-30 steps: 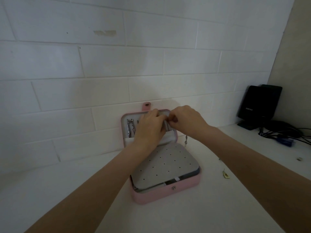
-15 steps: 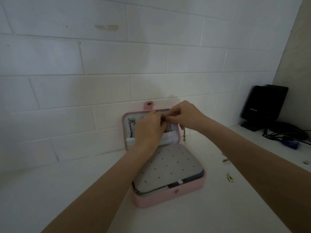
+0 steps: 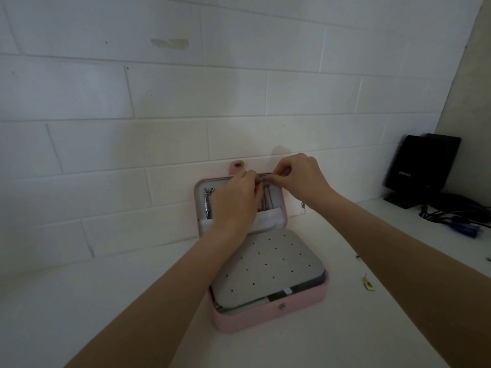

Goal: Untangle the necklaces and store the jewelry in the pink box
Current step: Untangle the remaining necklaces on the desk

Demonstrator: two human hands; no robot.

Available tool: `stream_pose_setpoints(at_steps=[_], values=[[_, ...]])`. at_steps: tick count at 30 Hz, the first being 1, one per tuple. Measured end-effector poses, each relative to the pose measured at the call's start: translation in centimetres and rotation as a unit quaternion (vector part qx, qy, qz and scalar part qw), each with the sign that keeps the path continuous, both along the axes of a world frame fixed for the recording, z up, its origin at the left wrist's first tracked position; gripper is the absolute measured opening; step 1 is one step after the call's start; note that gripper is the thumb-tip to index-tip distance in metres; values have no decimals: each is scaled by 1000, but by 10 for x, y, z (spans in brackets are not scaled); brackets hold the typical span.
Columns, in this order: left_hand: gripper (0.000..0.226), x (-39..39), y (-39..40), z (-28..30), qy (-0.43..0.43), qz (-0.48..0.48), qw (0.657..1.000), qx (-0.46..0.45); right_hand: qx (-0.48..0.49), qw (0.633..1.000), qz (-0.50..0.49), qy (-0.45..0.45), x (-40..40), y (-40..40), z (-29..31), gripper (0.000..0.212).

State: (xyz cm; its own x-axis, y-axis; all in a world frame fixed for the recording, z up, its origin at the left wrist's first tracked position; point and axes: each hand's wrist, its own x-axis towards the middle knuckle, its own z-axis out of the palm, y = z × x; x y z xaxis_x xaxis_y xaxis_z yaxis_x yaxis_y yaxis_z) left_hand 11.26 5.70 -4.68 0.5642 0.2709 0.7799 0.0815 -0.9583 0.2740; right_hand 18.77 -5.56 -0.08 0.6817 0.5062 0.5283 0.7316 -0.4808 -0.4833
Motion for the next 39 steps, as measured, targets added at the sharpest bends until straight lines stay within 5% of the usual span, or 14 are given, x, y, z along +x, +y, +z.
stream_pose_setpoints(at_steps=[21,39], values=[[33,-1,9,-5,-41,-28,990,136,-13,996,-78,46,2,-3,-6,26],[33,-29,-5,1,123,-26,990,66,-191,961,-24,197,-14,-47,5,19]])
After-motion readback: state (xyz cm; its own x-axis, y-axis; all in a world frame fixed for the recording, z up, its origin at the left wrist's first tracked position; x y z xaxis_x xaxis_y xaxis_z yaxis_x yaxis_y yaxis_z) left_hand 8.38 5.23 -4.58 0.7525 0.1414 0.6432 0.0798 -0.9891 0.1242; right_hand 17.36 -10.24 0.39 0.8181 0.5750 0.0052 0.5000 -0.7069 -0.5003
